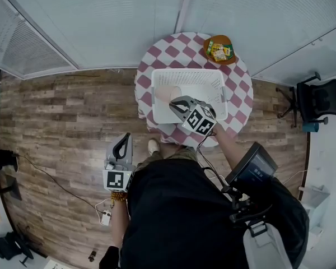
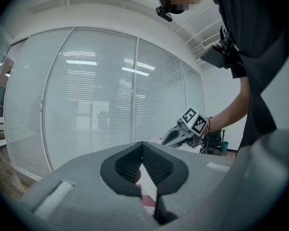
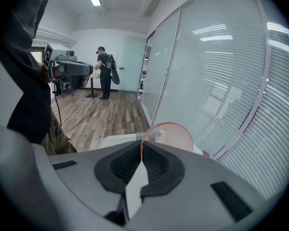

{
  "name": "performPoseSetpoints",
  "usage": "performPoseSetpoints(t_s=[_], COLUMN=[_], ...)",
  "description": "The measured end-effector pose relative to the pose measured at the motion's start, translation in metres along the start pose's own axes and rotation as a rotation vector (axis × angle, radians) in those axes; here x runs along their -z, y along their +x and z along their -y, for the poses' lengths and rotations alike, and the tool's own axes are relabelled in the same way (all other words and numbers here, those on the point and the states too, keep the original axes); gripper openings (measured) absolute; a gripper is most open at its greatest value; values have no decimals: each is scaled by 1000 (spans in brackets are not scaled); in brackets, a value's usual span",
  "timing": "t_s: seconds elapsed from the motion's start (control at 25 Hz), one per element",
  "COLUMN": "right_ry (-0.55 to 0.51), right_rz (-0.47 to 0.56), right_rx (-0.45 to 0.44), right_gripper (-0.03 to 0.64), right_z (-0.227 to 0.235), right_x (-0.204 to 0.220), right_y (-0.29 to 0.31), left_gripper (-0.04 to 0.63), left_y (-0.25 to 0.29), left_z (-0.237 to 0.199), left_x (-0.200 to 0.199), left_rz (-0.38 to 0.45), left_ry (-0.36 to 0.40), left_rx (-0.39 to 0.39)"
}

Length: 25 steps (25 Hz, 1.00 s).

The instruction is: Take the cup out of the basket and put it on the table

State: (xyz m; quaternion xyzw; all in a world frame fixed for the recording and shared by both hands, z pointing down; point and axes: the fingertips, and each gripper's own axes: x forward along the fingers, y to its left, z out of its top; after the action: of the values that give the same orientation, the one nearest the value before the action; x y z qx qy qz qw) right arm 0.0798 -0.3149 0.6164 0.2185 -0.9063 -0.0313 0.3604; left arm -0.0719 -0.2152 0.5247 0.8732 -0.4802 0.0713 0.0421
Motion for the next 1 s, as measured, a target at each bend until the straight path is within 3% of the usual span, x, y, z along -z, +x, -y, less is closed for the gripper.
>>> performPoseSetpoints(t_s=[0.44,0.6,1.0], right_ry=[-14,8,108], right_rz=[141,216,418], right_rx=[55,69,77], right_gripper=[18,18,18], right_z=[-16,-19,-36], right_x=[-41,-60,-101], right_y=[-17,-26,-53], left_gripper=[5,3,4], left_y=[4,11,16], left_z=[5,9,17], left_x=[2,-1,-17], left_rz=[10,-12,33], left_ry=[26,26,21], left_rx=[16,33,57])
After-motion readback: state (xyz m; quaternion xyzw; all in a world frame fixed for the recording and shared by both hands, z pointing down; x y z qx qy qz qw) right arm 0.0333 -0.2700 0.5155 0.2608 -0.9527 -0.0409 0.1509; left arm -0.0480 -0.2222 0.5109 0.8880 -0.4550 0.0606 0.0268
